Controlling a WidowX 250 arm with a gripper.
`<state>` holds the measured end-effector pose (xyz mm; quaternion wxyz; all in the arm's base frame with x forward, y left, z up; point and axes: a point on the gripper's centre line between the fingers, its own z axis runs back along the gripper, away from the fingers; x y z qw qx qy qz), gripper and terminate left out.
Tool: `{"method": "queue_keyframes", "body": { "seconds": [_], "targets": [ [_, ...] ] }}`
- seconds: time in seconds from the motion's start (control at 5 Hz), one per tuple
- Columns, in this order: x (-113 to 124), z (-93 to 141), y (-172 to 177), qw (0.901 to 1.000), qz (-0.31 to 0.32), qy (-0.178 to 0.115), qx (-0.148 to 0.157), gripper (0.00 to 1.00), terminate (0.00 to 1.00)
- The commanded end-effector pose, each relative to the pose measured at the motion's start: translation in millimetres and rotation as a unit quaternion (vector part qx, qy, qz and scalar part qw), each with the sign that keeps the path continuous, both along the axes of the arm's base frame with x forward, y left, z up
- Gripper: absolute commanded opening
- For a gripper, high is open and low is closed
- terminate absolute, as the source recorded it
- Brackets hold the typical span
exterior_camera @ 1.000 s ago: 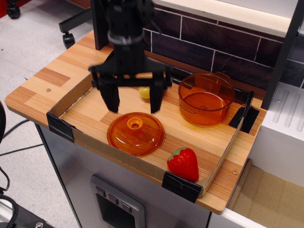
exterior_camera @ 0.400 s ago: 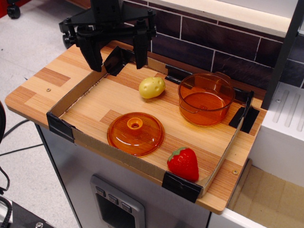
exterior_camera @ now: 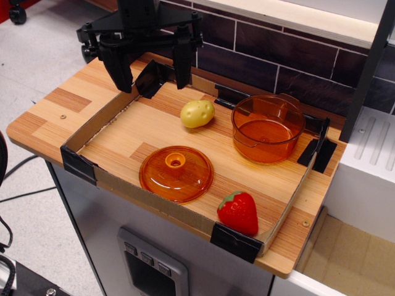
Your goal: Take lid off pot
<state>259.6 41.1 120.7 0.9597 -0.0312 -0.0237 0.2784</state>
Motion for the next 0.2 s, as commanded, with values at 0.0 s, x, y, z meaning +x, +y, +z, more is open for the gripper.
{"method": "queue_keyframes", "body": {
  "seconds": [0.0],
  "targets": [
    [4.6,17.9,5.2,0.9996,-0.001,-0.027,0.006,1.0,1.0]
  ]
}}
